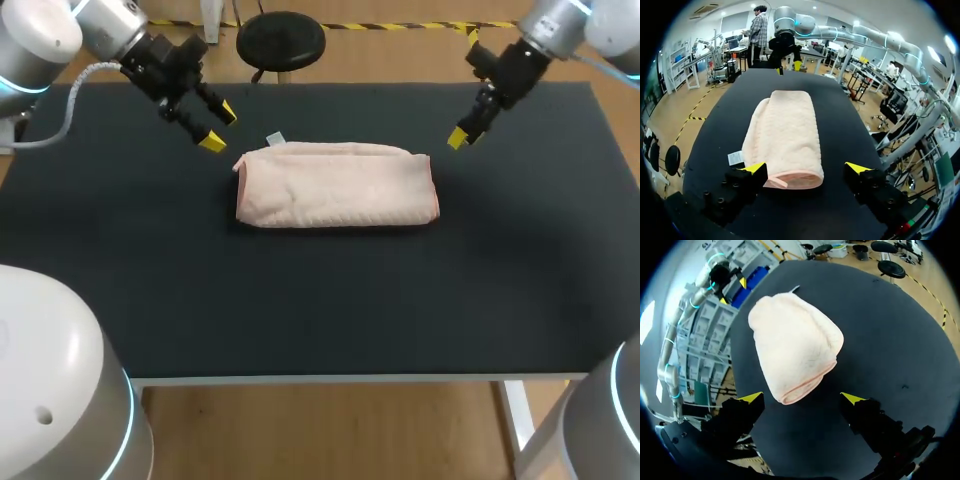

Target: Fold the towel

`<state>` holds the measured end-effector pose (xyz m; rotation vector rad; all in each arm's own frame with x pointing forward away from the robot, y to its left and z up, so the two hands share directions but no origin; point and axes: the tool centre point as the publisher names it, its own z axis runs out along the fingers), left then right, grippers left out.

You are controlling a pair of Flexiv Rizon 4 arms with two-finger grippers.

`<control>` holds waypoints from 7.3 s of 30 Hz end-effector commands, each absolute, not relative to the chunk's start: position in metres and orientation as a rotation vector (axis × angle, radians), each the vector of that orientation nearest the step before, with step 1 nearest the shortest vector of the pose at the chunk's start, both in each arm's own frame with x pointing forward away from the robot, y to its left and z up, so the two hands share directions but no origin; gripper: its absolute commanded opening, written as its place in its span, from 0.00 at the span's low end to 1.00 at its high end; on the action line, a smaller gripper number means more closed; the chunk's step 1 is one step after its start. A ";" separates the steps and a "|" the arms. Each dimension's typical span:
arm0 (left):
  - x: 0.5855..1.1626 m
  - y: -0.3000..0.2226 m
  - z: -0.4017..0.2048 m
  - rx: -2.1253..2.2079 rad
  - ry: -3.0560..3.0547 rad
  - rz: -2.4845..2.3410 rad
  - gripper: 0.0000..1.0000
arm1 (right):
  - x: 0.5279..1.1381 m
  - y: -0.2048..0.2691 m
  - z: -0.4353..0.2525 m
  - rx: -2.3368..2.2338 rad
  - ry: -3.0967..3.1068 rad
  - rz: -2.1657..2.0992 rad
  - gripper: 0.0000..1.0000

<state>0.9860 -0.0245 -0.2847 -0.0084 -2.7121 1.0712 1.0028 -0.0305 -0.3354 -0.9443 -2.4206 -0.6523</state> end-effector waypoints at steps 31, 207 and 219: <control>0.987 -0.024 -0.285 -0.011 -2.711 1.072 1.00 | 0.982 -0.011 -0.360 -1.390 -1.713 -1.203 1.00; 0.987 -0.024 -0.285 -0.011 -2.711 1.072 1.00 | 0.991 0.244 -0.326 -1.141 -1.610 -1.095 0.00; 0.987 -0.024 -0.285 -0.011 -2.711 1.072 1.00 | 0.992 0.253 -0.357 -1.128 -1.661 -1.060 0.00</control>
